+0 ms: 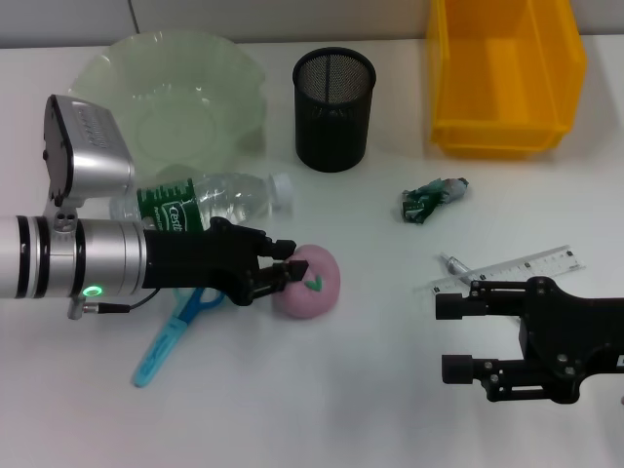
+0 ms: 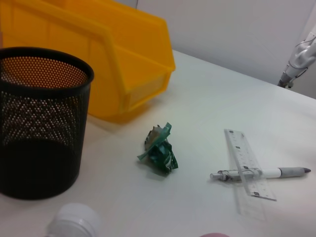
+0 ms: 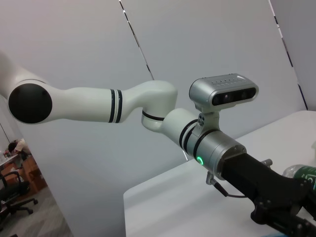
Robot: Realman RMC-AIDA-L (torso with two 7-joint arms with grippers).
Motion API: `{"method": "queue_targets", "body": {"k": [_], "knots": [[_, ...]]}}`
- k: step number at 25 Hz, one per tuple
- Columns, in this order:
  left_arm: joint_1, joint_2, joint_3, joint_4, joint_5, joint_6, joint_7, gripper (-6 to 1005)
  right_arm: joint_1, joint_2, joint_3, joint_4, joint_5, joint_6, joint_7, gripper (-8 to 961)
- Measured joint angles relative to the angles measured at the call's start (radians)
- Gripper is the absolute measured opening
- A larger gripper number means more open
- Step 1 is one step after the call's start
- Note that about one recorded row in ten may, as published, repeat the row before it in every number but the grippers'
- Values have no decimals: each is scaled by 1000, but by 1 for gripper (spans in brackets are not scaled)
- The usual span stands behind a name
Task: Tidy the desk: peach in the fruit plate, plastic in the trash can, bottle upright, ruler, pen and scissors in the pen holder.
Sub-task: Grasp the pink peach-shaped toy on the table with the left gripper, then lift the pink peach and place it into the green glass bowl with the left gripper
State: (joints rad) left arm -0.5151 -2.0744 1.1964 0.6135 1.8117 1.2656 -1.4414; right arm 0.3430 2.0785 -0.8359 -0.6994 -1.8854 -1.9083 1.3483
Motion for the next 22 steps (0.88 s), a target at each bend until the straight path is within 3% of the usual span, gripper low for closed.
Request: {"method": "queue_targets", "body": {"k": [5,10,22], "knots": [[-4,1,-2,5,0,-4,-2,222,1,0,0,0,0,0,0,694],[-6,1,-9,17,-5,13,-8,87,6,0,1,0,0,3,0,694],[0,3,-13,73,-15,75,-37,62,21,1,2,1,1,23,0,693]]}}
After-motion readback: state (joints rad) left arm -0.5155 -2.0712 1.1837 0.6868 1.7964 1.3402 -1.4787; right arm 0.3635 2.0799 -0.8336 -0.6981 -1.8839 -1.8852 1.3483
